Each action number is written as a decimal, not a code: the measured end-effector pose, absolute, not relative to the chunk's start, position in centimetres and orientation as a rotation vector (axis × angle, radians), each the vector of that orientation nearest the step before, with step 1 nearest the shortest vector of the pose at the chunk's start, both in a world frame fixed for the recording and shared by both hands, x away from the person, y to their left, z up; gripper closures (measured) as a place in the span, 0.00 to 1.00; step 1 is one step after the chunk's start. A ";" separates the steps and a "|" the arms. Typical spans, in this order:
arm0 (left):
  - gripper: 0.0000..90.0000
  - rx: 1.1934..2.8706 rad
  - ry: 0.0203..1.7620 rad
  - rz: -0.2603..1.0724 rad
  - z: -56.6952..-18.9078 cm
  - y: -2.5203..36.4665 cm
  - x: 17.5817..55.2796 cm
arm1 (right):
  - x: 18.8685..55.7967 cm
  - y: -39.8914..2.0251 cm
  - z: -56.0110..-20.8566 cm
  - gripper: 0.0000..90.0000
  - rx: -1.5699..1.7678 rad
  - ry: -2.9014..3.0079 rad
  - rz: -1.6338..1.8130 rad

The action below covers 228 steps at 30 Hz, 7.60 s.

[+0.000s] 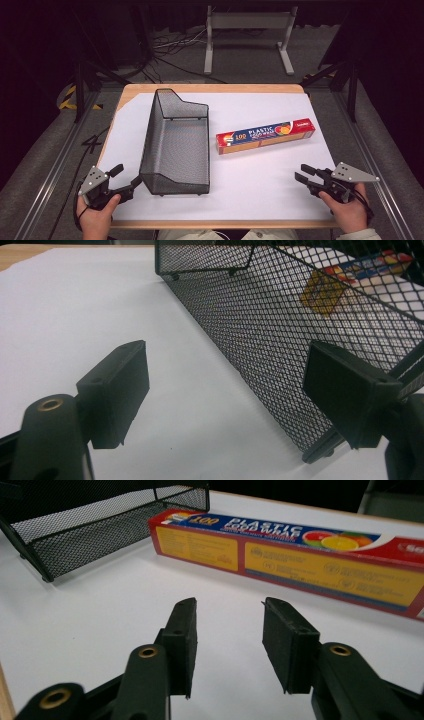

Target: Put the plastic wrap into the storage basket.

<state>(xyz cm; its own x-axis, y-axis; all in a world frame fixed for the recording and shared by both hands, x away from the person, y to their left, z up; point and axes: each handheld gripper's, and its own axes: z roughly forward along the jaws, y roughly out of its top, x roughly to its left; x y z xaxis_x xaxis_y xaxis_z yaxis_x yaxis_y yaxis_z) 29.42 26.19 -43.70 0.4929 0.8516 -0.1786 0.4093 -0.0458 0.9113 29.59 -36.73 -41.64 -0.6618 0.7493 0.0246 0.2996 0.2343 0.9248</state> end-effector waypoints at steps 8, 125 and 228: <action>0.22 1.594 1.128 0.514 -43.6 26.5 29.5 | 30.6 -36.5 -39.4 0.67 0.949 2.097 1.392; 0.23 1.686 1.117 0.527 -44.1 26.2 28.9 | 51.4 -36.9 -38.4 1.00 1.525 2.563 0.446; 0.22 1.698 1.093 0.532 -44.0 26.2 28.2 | 38.5 -21.9 -38.2 0.66 0.875 2.512 1.035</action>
